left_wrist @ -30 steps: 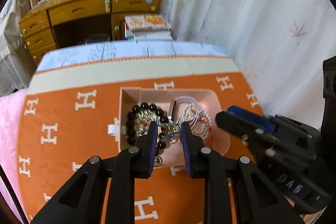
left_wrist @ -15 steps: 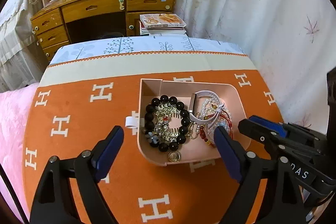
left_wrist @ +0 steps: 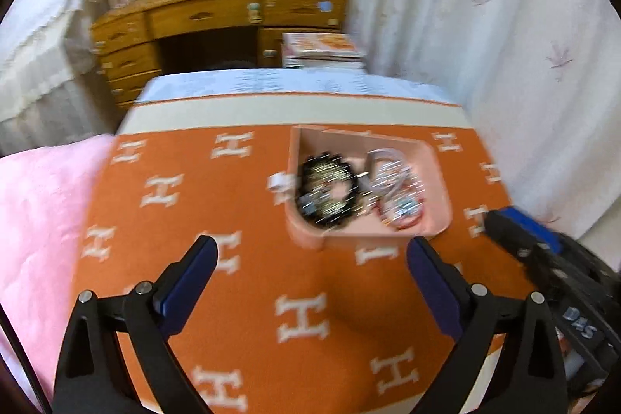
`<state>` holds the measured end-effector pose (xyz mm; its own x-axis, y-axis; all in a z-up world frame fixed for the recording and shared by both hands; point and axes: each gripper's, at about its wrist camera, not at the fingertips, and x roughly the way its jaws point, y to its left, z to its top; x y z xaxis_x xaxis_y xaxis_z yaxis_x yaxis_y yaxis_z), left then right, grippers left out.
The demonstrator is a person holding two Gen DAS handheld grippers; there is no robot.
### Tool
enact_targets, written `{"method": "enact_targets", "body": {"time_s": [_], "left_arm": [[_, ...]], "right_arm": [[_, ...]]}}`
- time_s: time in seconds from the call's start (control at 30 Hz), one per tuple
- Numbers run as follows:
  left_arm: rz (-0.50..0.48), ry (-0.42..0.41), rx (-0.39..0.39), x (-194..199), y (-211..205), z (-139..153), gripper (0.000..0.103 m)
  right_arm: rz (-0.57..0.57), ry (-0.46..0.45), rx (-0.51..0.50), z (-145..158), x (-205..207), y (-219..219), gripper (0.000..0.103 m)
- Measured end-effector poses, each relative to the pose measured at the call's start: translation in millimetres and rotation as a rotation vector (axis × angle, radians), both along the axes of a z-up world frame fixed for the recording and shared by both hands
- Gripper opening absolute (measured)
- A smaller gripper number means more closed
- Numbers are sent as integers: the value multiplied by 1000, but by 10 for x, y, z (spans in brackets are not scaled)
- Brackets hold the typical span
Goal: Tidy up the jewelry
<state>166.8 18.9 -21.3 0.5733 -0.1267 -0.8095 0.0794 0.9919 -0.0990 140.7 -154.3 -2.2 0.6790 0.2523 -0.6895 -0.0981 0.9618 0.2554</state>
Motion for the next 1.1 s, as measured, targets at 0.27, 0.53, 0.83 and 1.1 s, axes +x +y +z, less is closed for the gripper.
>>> {"method": "enact_targets", "body": {"time_s": [0.27, 0.53, 0.83, 1.1], "left_arm": [[71, -16, 14, -650, 162, 24, 102], [120, -35, -27, -1240, 255, 17, 102], [118, -77, 54, -1546, 207, 120, 102], [115, -119, 105, -1652, 107, 198, 102]], "right_arm": [[11, -45, -5, 36, -587, 70, 48], [46, -32, -34, 25, -1059, 223, 48], [32, -92, -36, 161, -1376, 230, 57], [28, -147, -54, 256, -1494, 283, 59]]}}
